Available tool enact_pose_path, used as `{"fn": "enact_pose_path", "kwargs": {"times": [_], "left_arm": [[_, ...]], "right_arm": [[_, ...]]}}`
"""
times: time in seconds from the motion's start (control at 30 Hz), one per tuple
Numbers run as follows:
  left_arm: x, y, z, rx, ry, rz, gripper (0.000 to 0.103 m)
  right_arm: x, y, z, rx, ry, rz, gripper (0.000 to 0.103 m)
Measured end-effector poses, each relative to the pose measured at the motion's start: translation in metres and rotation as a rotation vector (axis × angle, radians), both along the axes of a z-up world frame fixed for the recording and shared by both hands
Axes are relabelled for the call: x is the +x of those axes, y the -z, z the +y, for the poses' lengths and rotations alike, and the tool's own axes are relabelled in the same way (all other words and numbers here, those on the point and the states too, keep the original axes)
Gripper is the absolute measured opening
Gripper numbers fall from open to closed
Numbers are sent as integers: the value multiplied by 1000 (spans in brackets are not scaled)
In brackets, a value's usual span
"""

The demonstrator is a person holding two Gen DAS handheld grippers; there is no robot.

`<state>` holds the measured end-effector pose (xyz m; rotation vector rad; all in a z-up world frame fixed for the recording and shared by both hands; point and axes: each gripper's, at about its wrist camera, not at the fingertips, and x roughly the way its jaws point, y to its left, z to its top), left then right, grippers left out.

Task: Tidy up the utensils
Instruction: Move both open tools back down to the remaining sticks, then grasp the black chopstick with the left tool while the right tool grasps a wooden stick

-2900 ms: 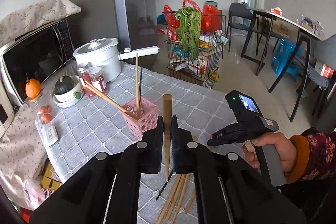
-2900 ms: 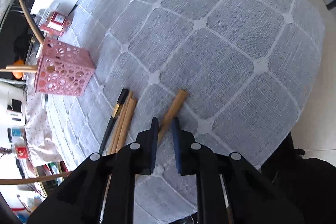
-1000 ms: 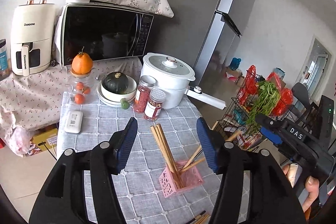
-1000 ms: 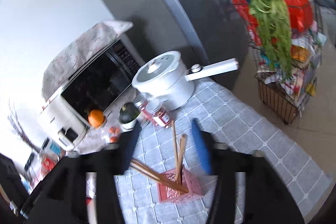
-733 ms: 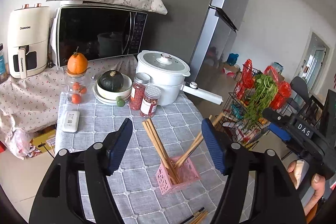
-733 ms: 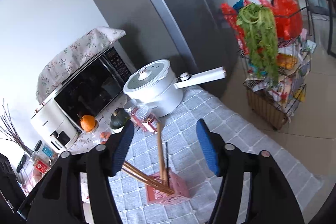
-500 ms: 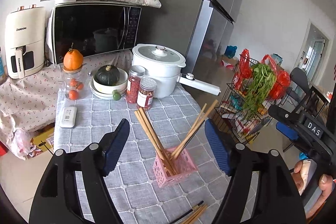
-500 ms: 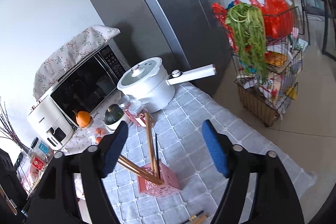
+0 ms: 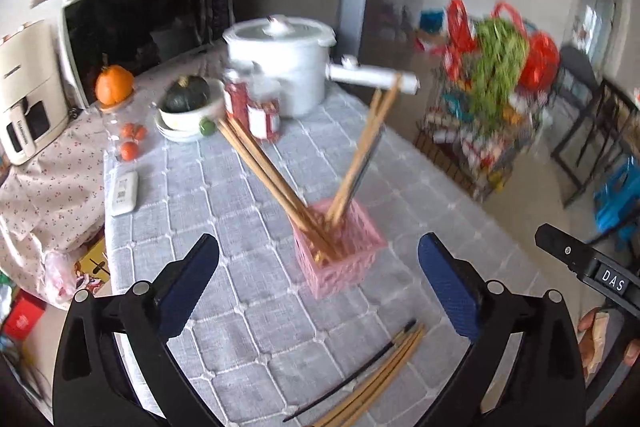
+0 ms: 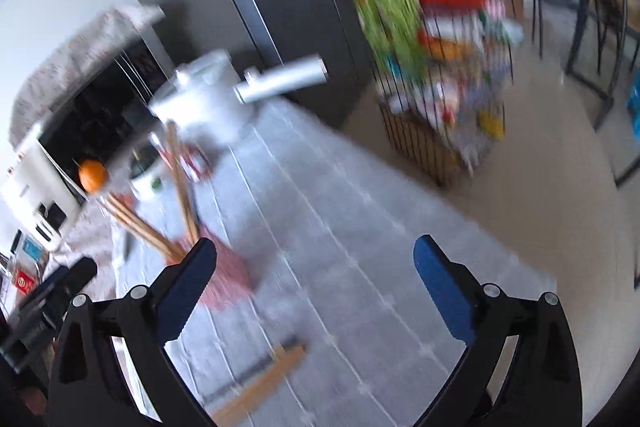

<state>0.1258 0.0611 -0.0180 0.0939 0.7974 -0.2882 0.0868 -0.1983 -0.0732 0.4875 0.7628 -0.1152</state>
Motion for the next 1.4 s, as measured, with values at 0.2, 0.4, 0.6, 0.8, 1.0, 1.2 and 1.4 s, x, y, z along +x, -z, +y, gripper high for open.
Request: {"fn": "enact_pose_path", "kwargs": {"times": [0.2,0.4,0.6,0.8,1.0,1.2,1.4], "left_arm": [[8,72,-39,143,153,245,96],[18,141,-65,225,210,423,66],[26,157,-76,225,217,468,52],[29,157,-82,228,233,480,50],[22,139,-81,205,274,461,53],[18,158,-91,251,319,514,48],[24,163,-89,264,313,491,30]], "right_arm": [[-3,40,-14,84,-12,170,96],[-6,51,-34,138,10,222,96],[-6,69,-45,186,-16,285,96],[-10,72,-56,200,-6,291,96],[-10,73,-58,230,-9,299,96],[-7,79,-52,237,-28,324,96],[-7,84,-44,253,-48,343,96]]}}
